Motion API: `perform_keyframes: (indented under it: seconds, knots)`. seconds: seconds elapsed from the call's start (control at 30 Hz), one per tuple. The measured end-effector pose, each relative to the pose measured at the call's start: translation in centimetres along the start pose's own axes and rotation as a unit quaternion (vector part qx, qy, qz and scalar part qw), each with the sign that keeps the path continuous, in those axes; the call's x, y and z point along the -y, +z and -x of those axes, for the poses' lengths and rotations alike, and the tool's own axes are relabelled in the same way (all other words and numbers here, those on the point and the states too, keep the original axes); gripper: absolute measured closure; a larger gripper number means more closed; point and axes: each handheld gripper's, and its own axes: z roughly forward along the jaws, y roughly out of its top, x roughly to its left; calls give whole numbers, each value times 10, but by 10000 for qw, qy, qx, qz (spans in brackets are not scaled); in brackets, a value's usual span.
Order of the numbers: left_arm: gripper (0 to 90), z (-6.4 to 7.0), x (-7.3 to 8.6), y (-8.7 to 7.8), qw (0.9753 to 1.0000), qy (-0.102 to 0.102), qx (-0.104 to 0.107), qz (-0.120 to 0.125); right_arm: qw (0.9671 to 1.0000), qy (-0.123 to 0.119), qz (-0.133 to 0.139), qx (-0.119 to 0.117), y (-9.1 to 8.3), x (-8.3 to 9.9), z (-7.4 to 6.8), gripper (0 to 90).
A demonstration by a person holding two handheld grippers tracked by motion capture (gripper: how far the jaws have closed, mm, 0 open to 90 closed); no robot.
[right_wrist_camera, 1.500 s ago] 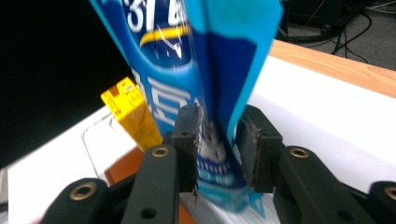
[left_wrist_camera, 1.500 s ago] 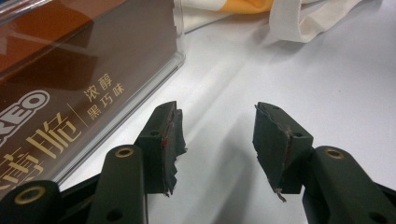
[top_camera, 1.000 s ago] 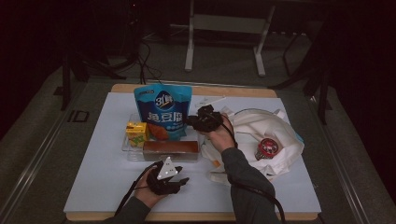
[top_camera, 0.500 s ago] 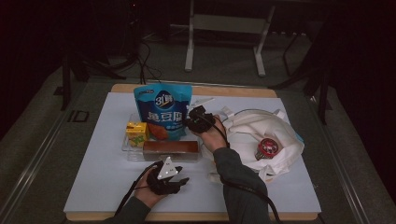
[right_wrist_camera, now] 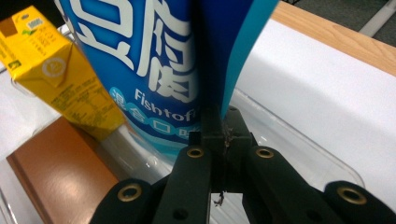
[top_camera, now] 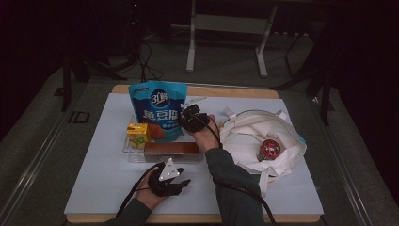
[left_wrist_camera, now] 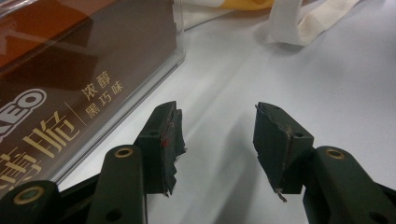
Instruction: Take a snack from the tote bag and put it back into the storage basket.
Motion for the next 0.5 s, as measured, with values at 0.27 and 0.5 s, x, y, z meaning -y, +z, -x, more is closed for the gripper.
perform_keyframes:
  seconds: [0.27,0.5]
  knots:
    - [502,0,0,0,10000,-2,-5,0,10000,39,39,15,0,-4,0,900]
    - [501,0,0,0,10000,4,-2,-4,10000,-38,-25,1,-2,1,7,832]
